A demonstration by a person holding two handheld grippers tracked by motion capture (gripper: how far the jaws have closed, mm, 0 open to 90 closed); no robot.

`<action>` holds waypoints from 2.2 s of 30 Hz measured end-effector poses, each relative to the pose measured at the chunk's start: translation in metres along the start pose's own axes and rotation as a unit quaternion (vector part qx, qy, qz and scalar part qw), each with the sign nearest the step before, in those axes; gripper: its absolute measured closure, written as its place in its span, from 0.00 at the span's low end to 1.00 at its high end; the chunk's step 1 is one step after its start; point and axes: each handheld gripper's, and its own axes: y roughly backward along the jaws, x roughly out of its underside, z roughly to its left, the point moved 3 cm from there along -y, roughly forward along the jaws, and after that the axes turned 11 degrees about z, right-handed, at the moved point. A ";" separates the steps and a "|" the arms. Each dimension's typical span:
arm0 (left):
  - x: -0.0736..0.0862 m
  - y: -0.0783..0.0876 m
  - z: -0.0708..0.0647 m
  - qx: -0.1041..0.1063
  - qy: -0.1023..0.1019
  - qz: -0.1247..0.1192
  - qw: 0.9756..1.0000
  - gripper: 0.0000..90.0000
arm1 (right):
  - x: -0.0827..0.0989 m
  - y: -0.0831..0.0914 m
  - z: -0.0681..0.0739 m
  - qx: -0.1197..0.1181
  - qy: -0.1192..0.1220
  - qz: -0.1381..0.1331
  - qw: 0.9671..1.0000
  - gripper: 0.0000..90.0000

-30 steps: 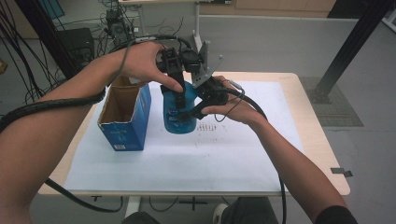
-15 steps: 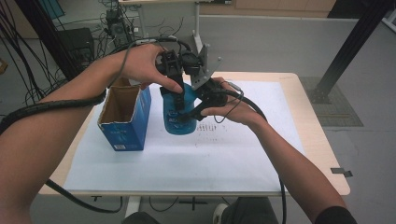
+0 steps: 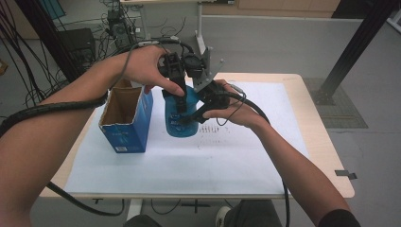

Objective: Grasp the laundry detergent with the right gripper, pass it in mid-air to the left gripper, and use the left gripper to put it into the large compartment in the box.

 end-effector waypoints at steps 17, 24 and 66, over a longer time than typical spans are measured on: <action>0.001 0.000 -0.001 -0.001 -0.001 -0.002 1.000 0.40 | 0.001 -0.001 0.001 -0.010 -0.008 0.001 1.000 0.46; 0.001 -0.001 -0.002 -0.004 -0.001 0.002 1.000 0.40 | 0.001 -0.002 0.002 -0.012 -0.011 0.001 1.000 0.46; 0.003 -0.002 -0.004 0.002 0.003 0.010 1.000 0.40 | 0.002 -0.005 0.002 -0.021 -0.010 -0.006 1.000 0.45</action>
